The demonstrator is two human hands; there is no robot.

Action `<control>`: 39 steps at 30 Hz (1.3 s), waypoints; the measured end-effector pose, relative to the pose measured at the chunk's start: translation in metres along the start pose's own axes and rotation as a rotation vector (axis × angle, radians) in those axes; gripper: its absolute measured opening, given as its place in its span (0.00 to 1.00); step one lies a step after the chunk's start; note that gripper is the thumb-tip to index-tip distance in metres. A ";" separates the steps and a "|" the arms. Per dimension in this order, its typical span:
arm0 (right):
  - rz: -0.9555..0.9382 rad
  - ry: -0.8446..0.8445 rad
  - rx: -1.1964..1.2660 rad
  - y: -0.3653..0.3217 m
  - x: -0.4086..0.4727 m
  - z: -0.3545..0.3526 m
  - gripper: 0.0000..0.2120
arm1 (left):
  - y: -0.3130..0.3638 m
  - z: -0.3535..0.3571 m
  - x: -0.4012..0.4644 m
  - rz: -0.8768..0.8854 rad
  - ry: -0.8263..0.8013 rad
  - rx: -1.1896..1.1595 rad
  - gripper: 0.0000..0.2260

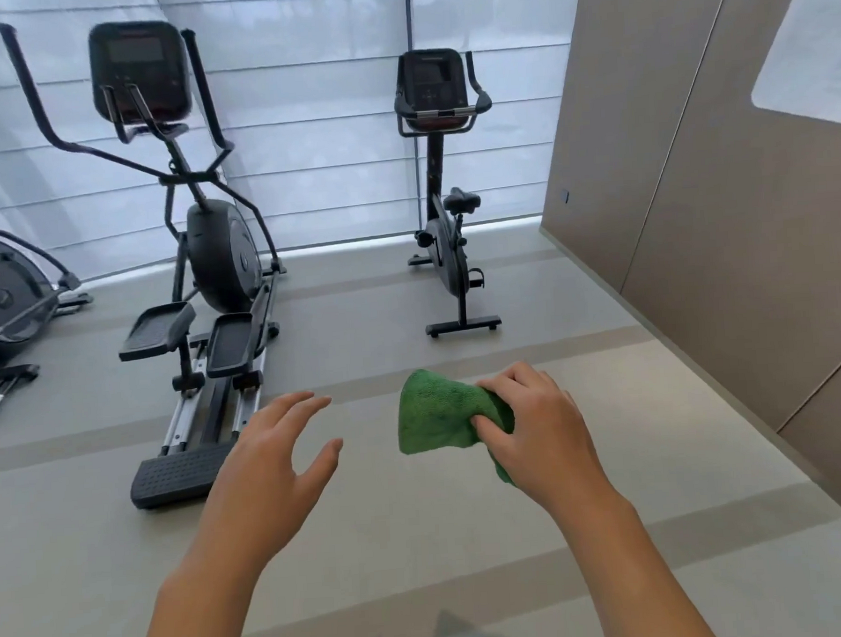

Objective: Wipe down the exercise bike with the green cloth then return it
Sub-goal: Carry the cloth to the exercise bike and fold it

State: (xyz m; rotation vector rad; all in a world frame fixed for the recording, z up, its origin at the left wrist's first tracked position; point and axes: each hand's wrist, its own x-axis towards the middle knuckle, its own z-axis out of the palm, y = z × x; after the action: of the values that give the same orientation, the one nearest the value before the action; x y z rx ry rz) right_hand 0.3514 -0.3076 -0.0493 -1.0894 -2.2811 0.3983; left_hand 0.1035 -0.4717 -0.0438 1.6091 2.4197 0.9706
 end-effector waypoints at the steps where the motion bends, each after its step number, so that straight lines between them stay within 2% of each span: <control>1: -0.003 0.000 0.008 0.012 0.012 -0.002 0.13 | 0.008 0.007 0.013 0.000 0.006 0.002 0.22; 13: 0.072 0.042 0.070 0.131 0.093 -0.010 0.13 | 0.074 0.083 0.131 0.063 -0.068 0.085 0.21; 22: 0.185 0.074 0.037 0.194 0.146 -0.009 0.13 | 0.090 0.145 0.230 0.178 -0.151 0.002 0.20; 29: 0.232 0.071 -0.030 0.221 0.227 0.002 0.12 | 0.079 0.186 0.335 0.213 -0.157 -0.083 0.19; 39: 0.185 0.087 -0.076 0.214 0.393 0.047 0.11 | 0.034 0.193 0.493 0.224 -0.138 -0.150 0.19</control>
State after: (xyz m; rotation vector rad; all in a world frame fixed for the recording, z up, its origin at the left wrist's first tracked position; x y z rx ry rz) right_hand 0.2557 0.1321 -0.0457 -1.3353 -2.1422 0.3323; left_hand -0.0137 0.0458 -0.0455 1.8538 2.0590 1.0080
